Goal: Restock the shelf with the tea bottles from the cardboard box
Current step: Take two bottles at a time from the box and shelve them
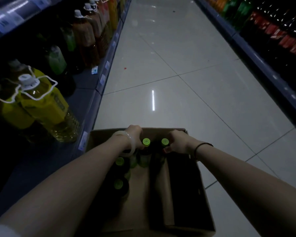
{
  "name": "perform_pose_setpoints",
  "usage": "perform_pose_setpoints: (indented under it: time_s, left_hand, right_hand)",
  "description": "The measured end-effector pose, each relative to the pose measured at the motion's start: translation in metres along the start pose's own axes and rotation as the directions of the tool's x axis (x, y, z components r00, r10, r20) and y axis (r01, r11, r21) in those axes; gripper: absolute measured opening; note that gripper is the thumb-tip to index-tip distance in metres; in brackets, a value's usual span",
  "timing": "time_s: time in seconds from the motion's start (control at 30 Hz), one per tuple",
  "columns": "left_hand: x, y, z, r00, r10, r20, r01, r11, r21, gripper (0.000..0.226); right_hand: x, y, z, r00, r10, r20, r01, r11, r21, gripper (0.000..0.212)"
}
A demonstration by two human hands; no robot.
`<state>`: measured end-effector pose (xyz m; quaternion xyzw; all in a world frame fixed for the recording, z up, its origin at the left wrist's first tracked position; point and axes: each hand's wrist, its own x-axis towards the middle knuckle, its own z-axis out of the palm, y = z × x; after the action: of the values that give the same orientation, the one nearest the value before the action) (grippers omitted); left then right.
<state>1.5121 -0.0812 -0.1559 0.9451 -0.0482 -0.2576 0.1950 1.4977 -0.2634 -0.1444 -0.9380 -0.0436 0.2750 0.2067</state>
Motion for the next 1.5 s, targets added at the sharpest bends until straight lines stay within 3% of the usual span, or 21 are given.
perform_pose_setpoints:
  time_s: [0.27, 0.43, 0.6, 0.77, 1.03, 1.27, 1.5]
  left_hand:
    - [0.039, -0.015, 0.032, 0.999, -0.03, -0.01, 0.03, 0.998, -0.064, 0.051]
    - [0.055, -0.016, 0.054, 0.998, -0.054, 0.045, 0.056, 0.998, -0.036, 0.053]
    - [0.062, -0.023, 0.077, 0.995, -0.061, -0.077, 0.049, 0.989, -0.141, 0.051]
    - [0.068, -0.027, 0.087, 0.993, -0.034, -0.113, 0.008, 0.976, -0.217, 0.055]
    - [0.073, -0.028, 0.087, 0.997, -0.044, 0.061, 0.054, 0.985, -0.162, 0.094]
    - [0.065, -0.022, 0.104, 0.997, -0.069, -0.038, 0.062, 0.986, -0.157, 0.067]
    - [0.045, -0.014, 0.093, 0.997, -0.033, -0.063, 0.017, 0.97, -0.242, 0.063]
  right_hand:
    - [0.044, 0.029, 0.028, 0.997, 0.07, -0.039, -0.069, 0.997, 0.02, 0.058]
    - [0.06, 0.044, 0.045, 0.996, 0.085, -0.038, -0.082, 0.995, 0.055, 0.06]
    - [0.068, 0.055, 0.058, 0.993, 0.106, -0.052, -0.096, 0.981, 0.167, 0.059]
    - [0.073, 0.06, 0.075, 0.988, 0.134, -0.075, -0.104, 0.945, 0.31, 0.062]
    - [0.074, 0.061, 0.086, 0.987, 0.157, -0.045, -0.12, 0.885, 0.45, 0.07]
    - [0.059, 0.069, 0.092, 0.985, 0.149, -0.083, -0.088, 0.862, 0.499, 0.057]
    - [0.03, 0.068, 0.063, 0.989, 0.106, -0.098, -0.041, 0.856, 0.515, 0.059]
